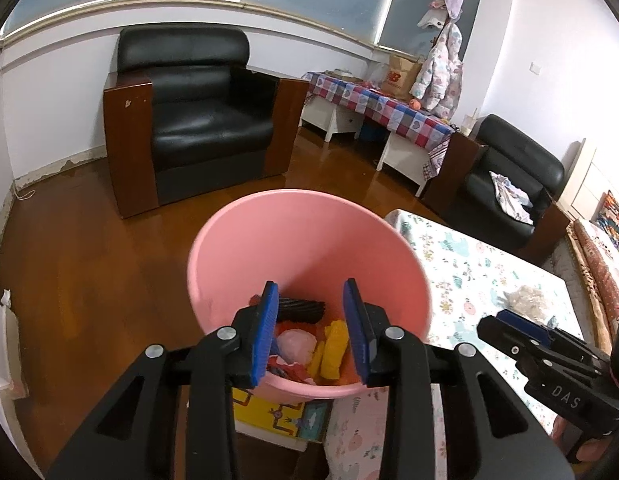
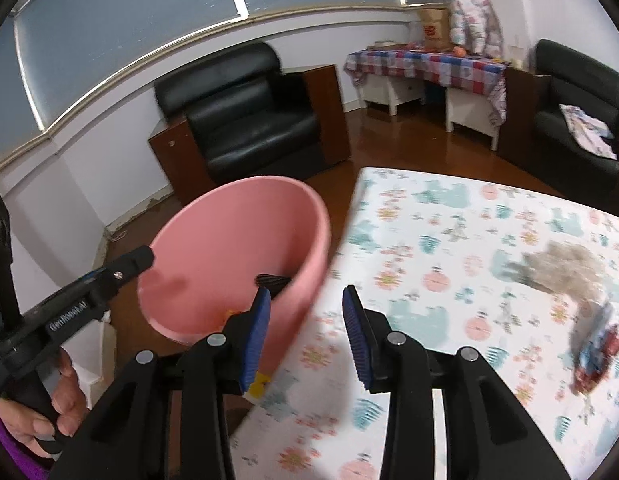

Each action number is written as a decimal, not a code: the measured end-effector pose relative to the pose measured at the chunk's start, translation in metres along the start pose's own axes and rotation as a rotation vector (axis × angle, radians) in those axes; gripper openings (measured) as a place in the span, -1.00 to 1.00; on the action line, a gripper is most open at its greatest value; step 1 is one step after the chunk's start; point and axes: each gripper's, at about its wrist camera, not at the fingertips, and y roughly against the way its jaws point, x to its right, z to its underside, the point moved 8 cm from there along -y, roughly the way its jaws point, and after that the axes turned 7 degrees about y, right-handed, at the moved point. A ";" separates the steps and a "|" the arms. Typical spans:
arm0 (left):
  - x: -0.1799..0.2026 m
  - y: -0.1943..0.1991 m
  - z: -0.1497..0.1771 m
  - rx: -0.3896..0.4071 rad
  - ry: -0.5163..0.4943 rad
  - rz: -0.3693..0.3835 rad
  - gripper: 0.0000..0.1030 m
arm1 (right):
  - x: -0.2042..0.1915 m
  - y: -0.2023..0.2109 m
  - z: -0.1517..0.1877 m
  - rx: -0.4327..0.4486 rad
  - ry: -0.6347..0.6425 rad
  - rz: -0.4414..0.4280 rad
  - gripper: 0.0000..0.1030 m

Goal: Collect trash
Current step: 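Grasp the red-and-white snack wrapper with the right gripper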

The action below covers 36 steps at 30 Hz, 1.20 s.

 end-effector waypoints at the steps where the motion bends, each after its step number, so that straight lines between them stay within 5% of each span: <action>1: 0.004 0.000 0.001 -0.001 -0.005 0.006 -0.35 | 0.006 0.005 0.003 0.004 -0.010 0.016 -0.28; 10: 0.040 -0.002 0.014 -0.021 -0.076 0.054 -0.35 | 0.082 0.052 0.030 0.046 -0.109 0.181 -0.28; 21: 0.085 -0.015 0.034 -0.070 -0.161 0.098 -0.35 | 0.195 0.107 0.073 0.096 -0.370 0.374 0.04; 27: 0.106 -0.022 0.044 -0.093 -0.215 0.119 -0.35 | 0.229 0.094 0.092 0.045 -0.497 0.365 0.06; 36: 0.140 -0.035 0.047 -0.114 -0.280 0.156 -0.35 | 0.236 0.056 0.091 -0.009 -0.491 0.411 0.08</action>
